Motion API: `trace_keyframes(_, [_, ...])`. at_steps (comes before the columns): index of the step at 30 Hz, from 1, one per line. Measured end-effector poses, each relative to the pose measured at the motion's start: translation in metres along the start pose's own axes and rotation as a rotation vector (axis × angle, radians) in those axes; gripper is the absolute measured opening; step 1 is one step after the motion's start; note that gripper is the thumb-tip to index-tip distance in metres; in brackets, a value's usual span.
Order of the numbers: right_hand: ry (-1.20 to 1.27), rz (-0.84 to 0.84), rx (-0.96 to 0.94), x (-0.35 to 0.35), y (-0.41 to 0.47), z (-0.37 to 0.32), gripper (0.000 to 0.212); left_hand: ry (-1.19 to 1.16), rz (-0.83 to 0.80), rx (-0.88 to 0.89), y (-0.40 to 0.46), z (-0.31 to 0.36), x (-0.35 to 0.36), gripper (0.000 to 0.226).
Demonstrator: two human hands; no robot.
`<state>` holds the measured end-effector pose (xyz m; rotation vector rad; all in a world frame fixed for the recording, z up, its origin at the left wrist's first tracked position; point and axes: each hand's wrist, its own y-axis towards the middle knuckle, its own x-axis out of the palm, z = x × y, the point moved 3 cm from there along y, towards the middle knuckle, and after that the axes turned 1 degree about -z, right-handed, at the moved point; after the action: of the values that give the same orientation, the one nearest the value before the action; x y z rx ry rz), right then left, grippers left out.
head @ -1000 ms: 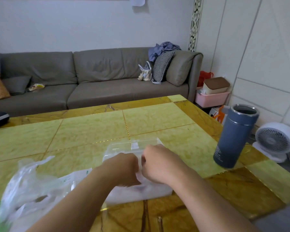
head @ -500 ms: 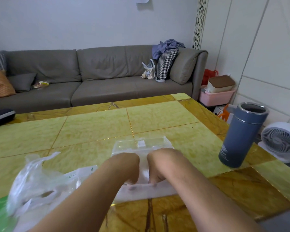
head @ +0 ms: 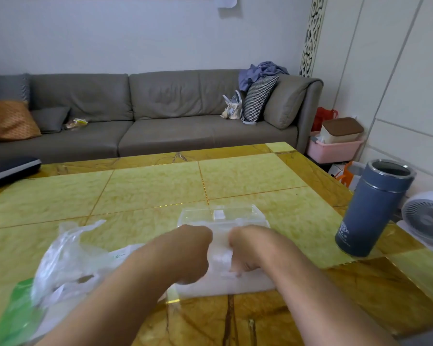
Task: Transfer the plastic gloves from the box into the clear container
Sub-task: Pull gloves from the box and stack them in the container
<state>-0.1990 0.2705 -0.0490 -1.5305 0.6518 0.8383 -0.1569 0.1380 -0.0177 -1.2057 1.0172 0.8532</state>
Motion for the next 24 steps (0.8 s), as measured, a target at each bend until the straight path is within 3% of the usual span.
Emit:
trace_keyframes(3, [0.001,0.062,0.024,-0.001,0.000,0.000,0.033,0.086,0.279,0.041,-0.027,-0.001,-0.002,0.031])
trace_keyframes(6, [-0.022,0.230,0.029,0.000,-0.014,0.002,0.016,0.205,0.316,0.115,-0.040,0.003,0.011,0.021])
trace_keyframes(8, [-0.012,0.321,0.013,-0.001,-0.024,0.003,0.008,0.258,0.297,0.156,-0.041,0.003,0.023,0.037])
trace_keyframes(13, [0.010,0.418,0.066,-0.003,-0.044,0.000,0.029,0.211,0.305,0.233,-0.042,-0.002,0.035,0.041])
trace_keyframes(17, [0.014,0.579,0.090,-0.008,-0.058,-0.009,0.017,0.025,0.444,0.273,-0.052,-0.012,0.039,0.030])
trace_keyframes(20, [0.019,0.758,0.042,-0.011,-0.063,-0.024,0.017,-0.261,0.684,0.242,-0.066,-0.031,0.039,0.018])
trace_keyframes(24, [0.080,0.944,-0.237,-0.002,-0.072,-0.075,0.031,-0.436,1.016,0.047,-0.098,-0.076,0.030,0.020])
